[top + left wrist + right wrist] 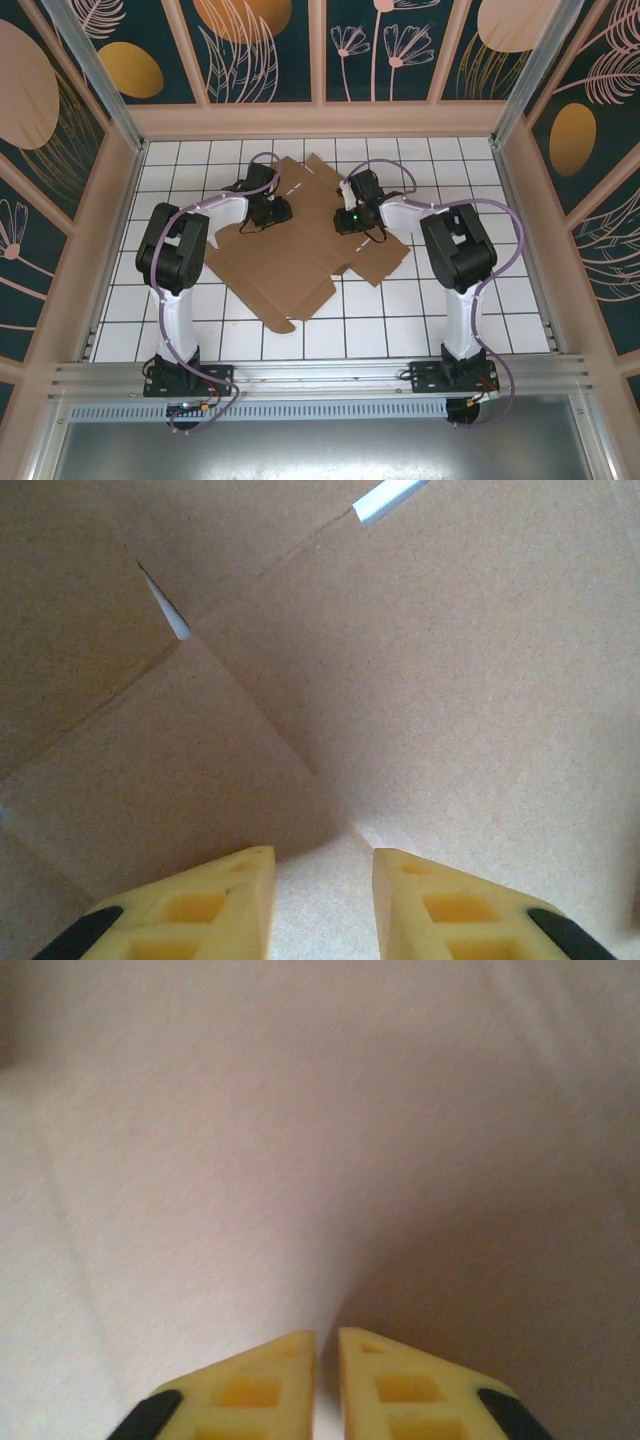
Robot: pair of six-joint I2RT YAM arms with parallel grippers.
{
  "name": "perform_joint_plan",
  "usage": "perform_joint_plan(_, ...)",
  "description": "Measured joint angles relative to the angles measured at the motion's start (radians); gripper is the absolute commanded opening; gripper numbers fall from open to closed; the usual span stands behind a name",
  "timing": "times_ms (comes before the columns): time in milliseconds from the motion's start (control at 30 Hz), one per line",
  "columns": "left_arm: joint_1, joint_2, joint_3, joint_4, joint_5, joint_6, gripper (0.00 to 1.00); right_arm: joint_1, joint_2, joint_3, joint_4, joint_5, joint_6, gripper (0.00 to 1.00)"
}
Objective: Fold the paper box
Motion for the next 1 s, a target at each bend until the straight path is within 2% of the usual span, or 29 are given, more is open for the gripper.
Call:
perform_joint_plan(33, 0.000, -0.002, -0.001, -0.001, 0.001, 0.000, 0.31, 0.006, -0.022, -0.006, -0.010, -0.005, 0.010, 0.39)
perform_joint_plan(167, 0.000, -0.070, -0.065, 0.010, 0.020, -0.014, 0.32, -0.005, -0.114, 0.004, -0.019, -0.003, 0.027, 0.51)
perform_joint_plan(233, 0.000, -0.125, -0.107, 0.018, 0.039, -0.030, 0.32, -0.032, -0.132, 0.045, -0.026, 0.019, 0.019, 0.54)
perform_joint_plan(300, 0.000, -0.183, -0.150, 0.040, 0.064, -0.048, 0.32, -0.067, -0.114, 0.123, -0.043, 0.038, -0.008, 0.59)
perform_joint_plan(400, 0.000, -0.257, -0.229, 0.097, 0.110, -0.082, 0.32, -0.124, -0.023, 0.293, -0.063, 0.053, -0.069, 0.75)
perform_joint_plan(533, 0.000, -0.283, -0.311, 0.121, 0.140, -0.098, 0.32, -0.195, 0.097, 0.406, -0.068, 0.025, -0.140, 0.77)
perform_joint_plan(700, 0.000, -0.280, -0.375, 0.136, 0.162, -0.114, 0.31, -0.273, 0.231, 0.487, -0.132, -0.111, -0.203, 0.76)
perform_joint_plan(900, 0.000, -0.257, -0.404, 0.164, 0.188, -0.144, 0.30, -0.286, 0.325, 0.550, -0.237, -0.255, -0.270, 0.73)
perform_joint_plan(1000, 0.000, -0.256, -0.405, 0.178, 0.189, -0.152, 0.29, -0.287, 0.342, 0.550, -0.264, -0.300, -0.281, 0.68)
